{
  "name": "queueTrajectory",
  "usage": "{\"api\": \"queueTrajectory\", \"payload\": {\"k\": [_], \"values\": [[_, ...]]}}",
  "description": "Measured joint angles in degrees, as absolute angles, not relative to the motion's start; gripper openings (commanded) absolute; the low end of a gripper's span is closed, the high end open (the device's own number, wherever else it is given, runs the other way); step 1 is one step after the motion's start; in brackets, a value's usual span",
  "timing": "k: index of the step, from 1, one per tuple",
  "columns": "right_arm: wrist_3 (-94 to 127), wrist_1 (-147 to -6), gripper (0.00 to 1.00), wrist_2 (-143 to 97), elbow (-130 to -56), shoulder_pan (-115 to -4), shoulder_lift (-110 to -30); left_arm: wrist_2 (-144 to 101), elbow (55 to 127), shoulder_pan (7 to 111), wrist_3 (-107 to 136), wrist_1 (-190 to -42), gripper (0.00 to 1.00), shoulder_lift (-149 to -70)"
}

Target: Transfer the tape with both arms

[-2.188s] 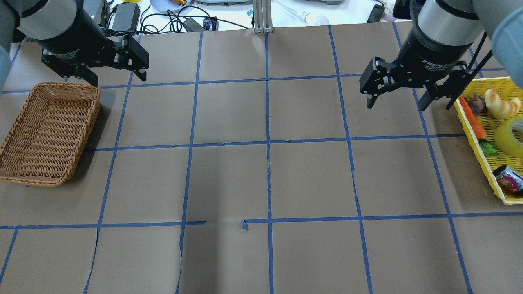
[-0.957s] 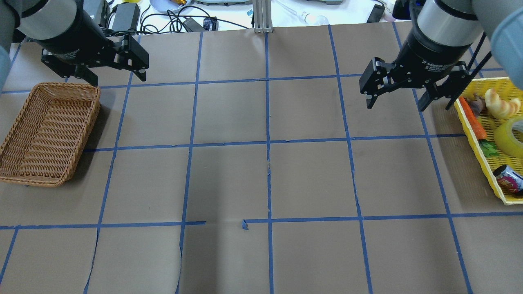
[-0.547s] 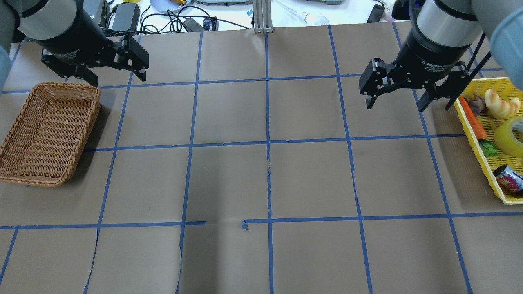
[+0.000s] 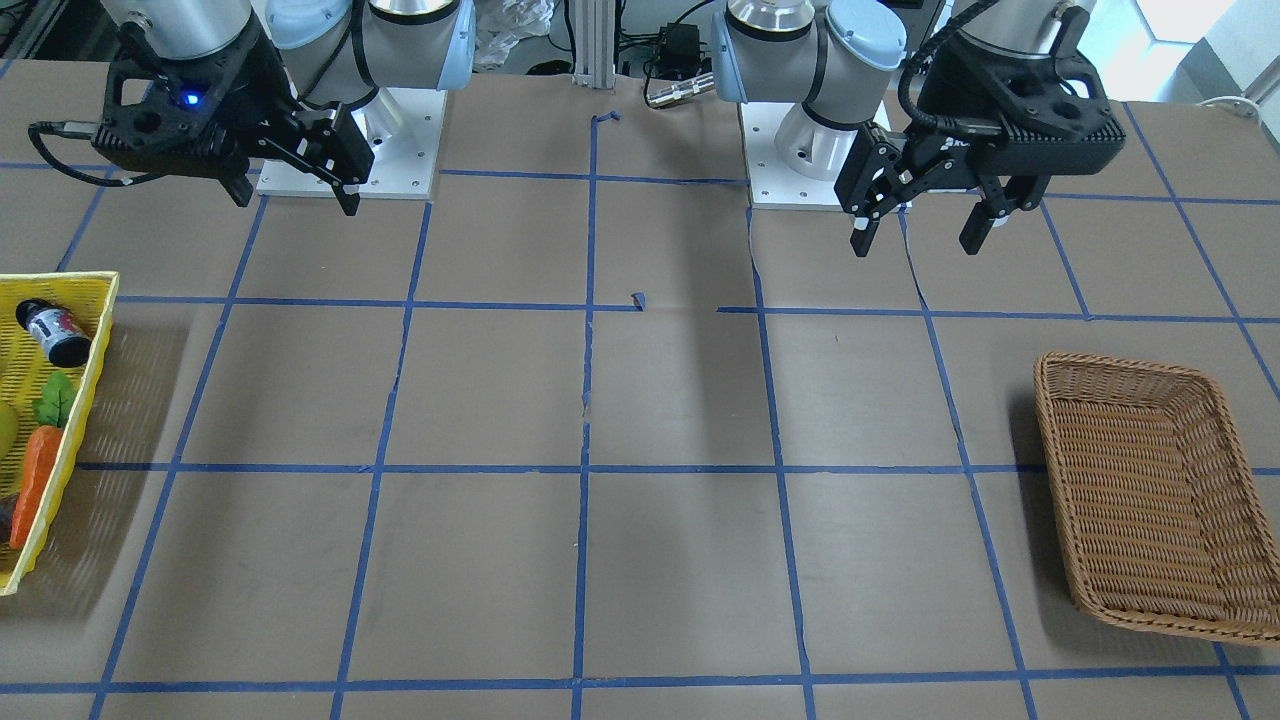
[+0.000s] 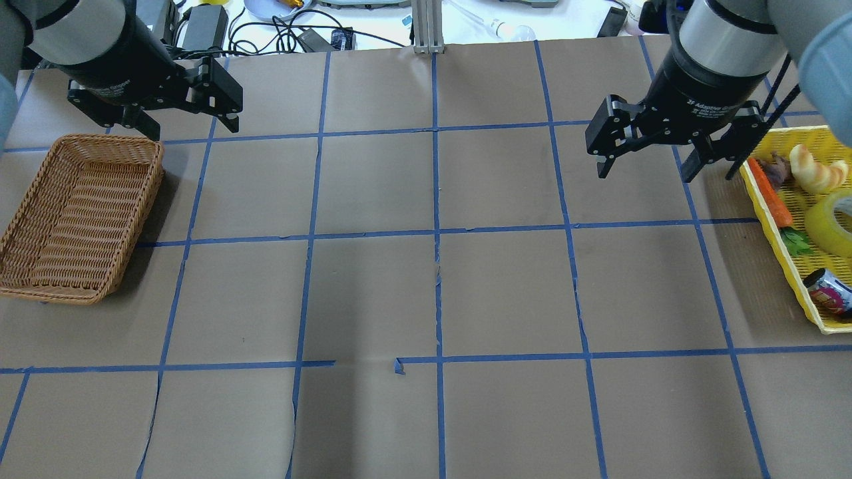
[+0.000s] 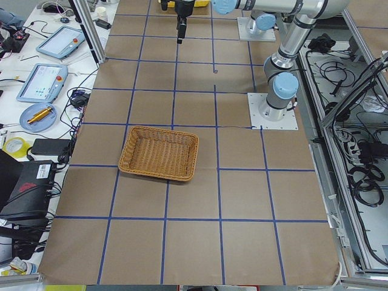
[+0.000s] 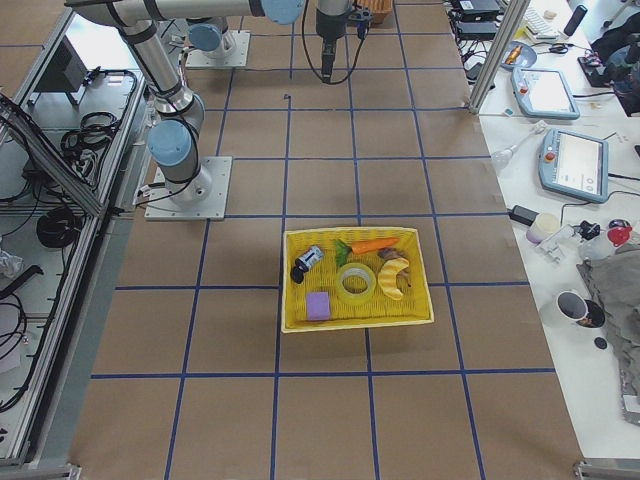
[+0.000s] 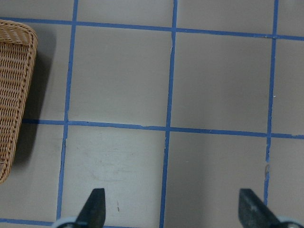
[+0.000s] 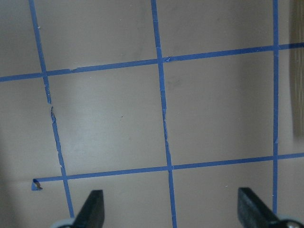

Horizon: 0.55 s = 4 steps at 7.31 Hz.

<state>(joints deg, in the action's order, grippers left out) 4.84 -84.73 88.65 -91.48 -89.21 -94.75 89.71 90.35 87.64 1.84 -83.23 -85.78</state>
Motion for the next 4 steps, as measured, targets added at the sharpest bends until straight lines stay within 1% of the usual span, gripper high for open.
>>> {"api": "queueTrajectory", "payload": {"k": [4], "values": [[4.9, -84.7, 1.00, 89.0, -91.6, -89.2, -94.7, 89.7, 90.4, 87.7, 1.8, -83.2, 1.00, -85.8]]}}
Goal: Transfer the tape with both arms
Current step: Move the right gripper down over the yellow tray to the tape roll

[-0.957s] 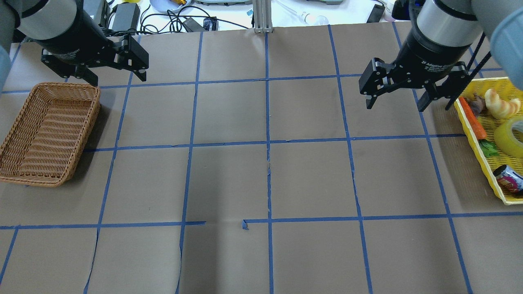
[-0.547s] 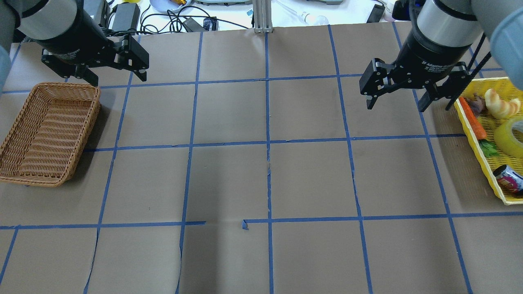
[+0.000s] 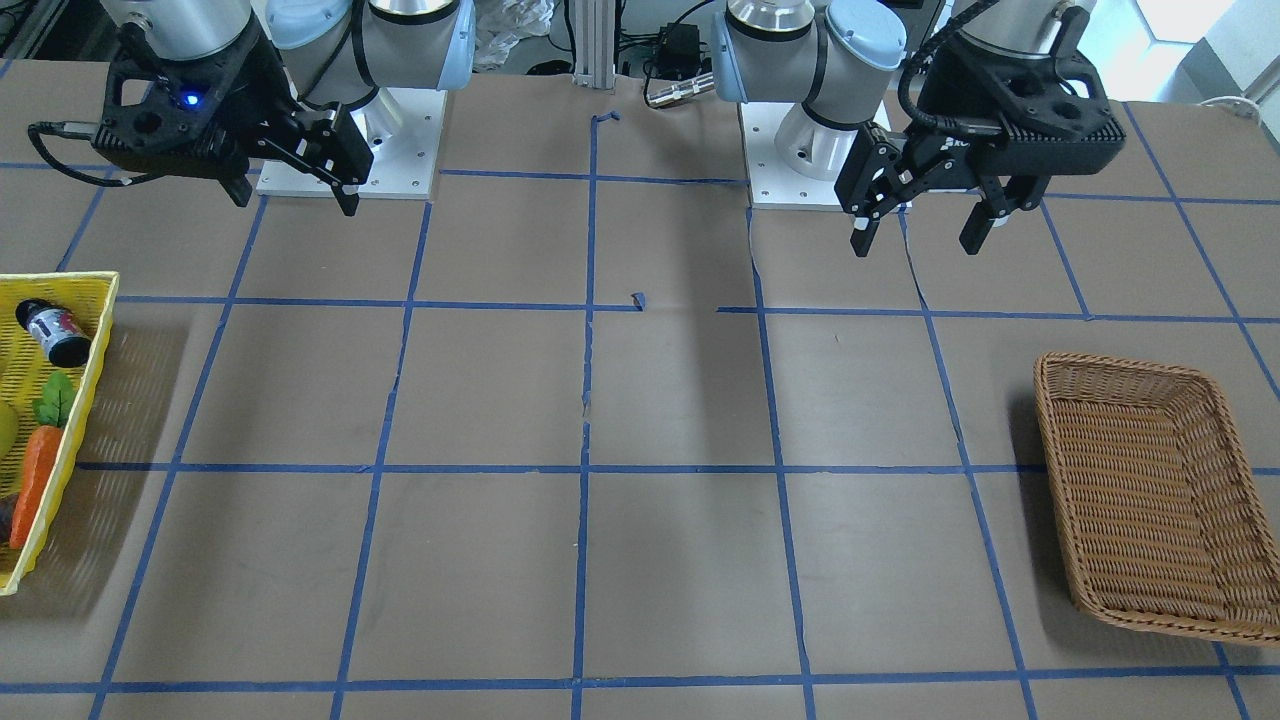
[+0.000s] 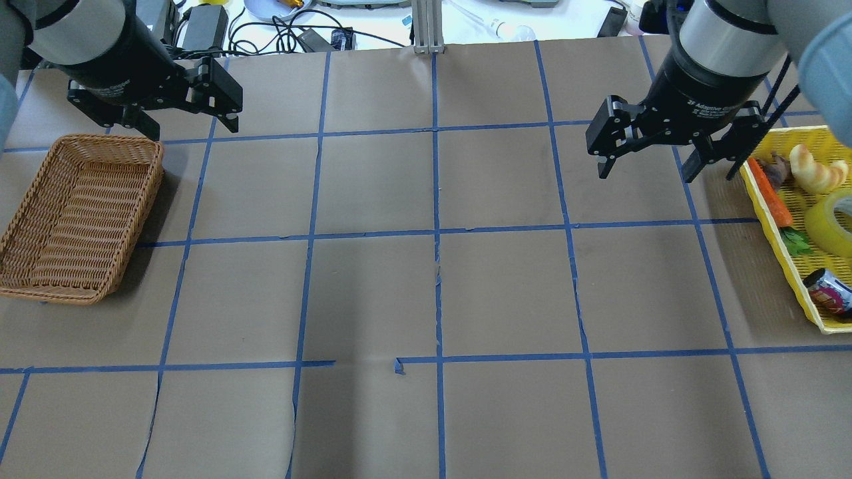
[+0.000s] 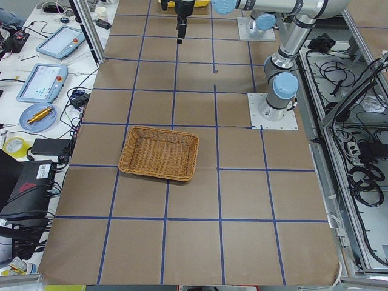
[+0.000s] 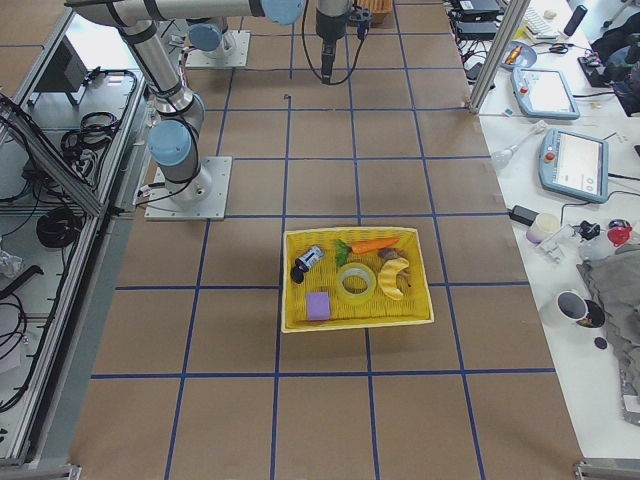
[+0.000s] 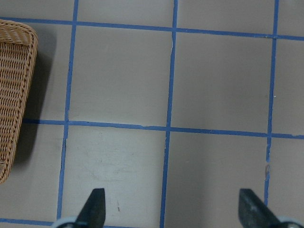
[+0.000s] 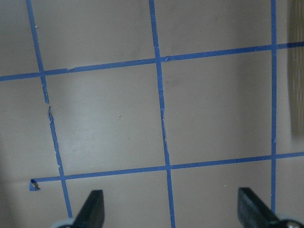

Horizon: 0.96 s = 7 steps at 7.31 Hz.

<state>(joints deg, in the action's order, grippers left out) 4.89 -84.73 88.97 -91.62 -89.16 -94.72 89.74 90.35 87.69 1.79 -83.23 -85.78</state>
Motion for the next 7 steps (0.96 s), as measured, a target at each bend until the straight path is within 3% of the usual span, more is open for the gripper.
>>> {"api": "queueTrajectory", "payload": {"k": [4, 7], "values": [[5.3, -87.9, 1.00, 89.8, -91.7, -87.1, -93.8, 89.7, 90.4, 87.7, 1.8, -83.2, 1.00, -85.8], [-4.5, -94.6, 1.00, 92.0, -91.9, -73.3, -91.4, 89.7, 90.4, 87.7, 1.8, -83.2, 1.00, -85.8]]}}
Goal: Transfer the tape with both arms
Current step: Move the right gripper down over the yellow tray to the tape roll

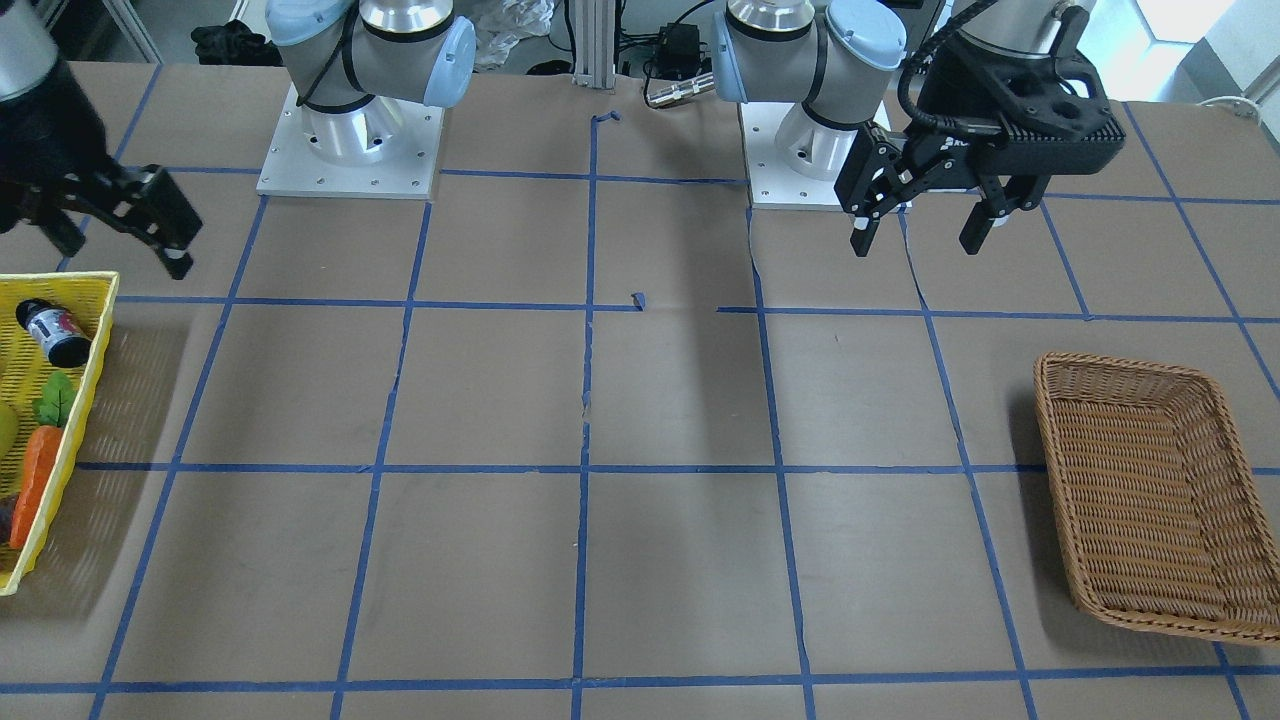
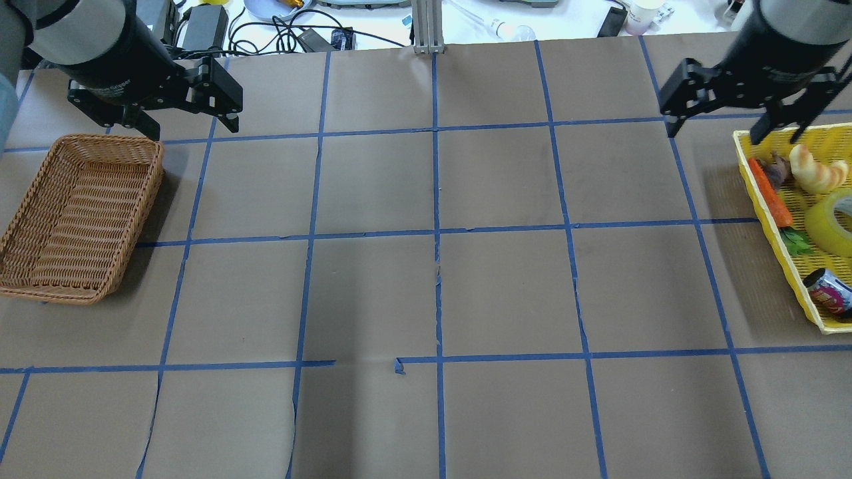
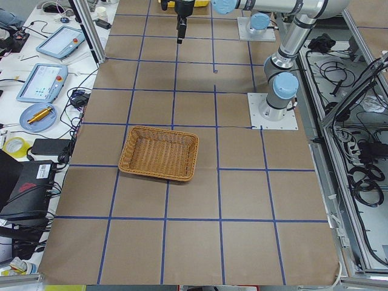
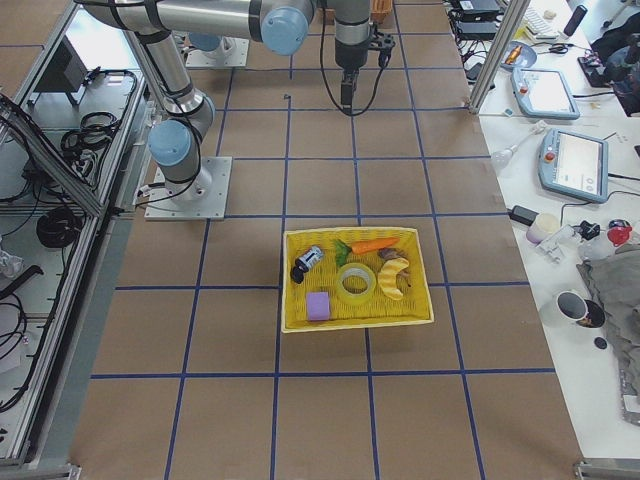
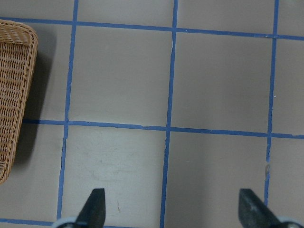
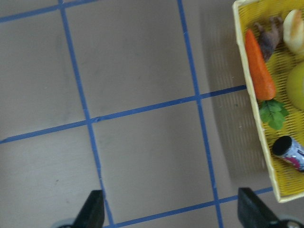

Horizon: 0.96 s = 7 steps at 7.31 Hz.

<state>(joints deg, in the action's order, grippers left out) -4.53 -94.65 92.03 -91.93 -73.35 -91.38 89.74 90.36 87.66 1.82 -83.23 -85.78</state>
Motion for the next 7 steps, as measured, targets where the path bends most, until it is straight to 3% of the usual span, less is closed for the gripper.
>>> {"api": "queueTrajectory", "payload": {"k": [3, 7], "values": [[-21.8, -106.9, 1.00, 92.3, -92.4, -58.0, -79.5, 89.7, 90.4, 87.7, 1.8, -83.2, 1.00, -85.8], [-26.1, -117.3, 1.00, 97.6, -92.9, -53.3, -67.0, 89.7, 90.4, 87.7, 1.8, -83.2, 1.00, -85.8]]}}
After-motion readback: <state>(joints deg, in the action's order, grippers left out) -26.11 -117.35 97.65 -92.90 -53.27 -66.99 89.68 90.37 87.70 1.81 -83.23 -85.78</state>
